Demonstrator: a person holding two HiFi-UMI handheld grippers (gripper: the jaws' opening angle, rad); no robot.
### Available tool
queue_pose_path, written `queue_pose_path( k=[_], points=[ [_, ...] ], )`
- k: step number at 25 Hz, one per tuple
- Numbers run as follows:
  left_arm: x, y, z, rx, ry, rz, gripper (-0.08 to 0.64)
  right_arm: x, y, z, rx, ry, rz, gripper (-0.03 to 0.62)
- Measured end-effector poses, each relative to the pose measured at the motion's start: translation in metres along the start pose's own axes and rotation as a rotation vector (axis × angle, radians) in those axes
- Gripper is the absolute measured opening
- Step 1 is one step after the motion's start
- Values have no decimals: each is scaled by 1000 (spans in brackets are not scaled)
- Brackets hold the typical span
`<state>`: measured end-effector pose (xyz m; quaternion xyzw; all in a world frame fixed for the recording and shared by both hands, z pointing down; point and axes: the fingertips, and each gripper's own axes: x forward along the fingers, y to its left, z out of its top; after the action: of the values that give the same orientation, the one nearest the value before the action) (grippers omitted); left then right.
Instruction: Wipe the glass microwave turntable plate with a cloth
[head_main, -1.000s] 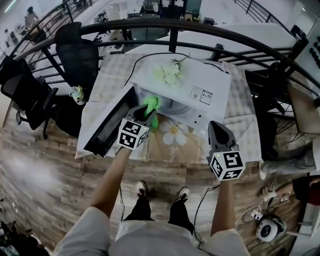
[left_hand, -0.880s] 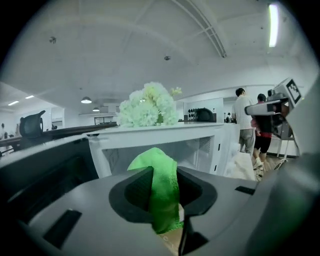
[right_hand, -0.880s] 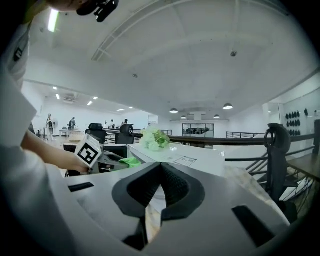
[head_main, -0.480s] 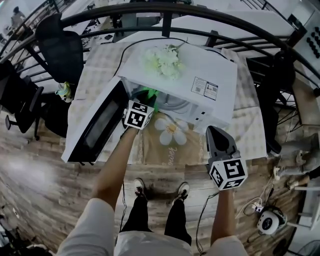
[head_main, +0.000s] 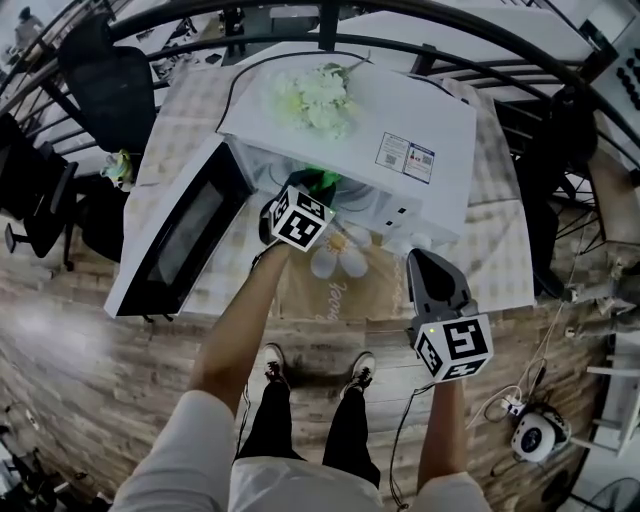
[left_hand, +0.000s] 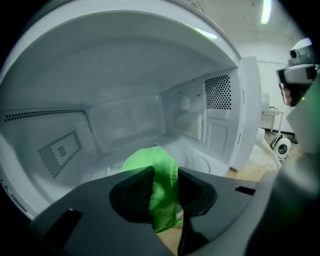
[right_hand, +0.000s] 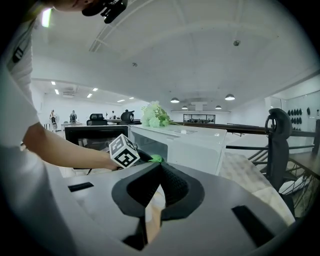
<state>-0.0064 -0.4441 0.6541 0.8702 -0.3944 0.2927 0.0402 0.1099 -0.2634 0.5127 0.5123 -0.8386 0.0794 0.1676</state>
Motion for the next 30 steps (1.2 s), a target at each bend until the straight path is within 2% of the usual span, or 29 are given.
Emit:
queue_pose_path(
  k=[7,10,12,14,17,19,21,23,30],
  points=[
    [22,-60,29,3,-27,-149,115,-4,-4,-3,-2,13,-3,14],
    [21,-65,42,-18,-81,-185,117,-3,-2,0,-8,8,6,14],
    [12,-51,49,-17,-128,-154,117,-1,-2,4,-13,2,5,14],
    [1,-23,51,-17,-147,-71,117,0,-2,10,-14,-4,-4,14],
    [-13,29,37,-29,-101,84,117,3,-2,16,-9,-18,-14,14],
    [-17,57,19,-48,-41,145,118,6,-1,18,-10,-25,-12,15],
    [-17,71,1,-72,11,155,118,10,0,19,-14,-24,-9,14],
    [-13,71,-12,-78,39,132,118,12,0,20,-9,-23,-14,14],
    [-1,38,-6,-10,27,44,117,15,-1,24,-3,-27,-20,14]
  ],
)
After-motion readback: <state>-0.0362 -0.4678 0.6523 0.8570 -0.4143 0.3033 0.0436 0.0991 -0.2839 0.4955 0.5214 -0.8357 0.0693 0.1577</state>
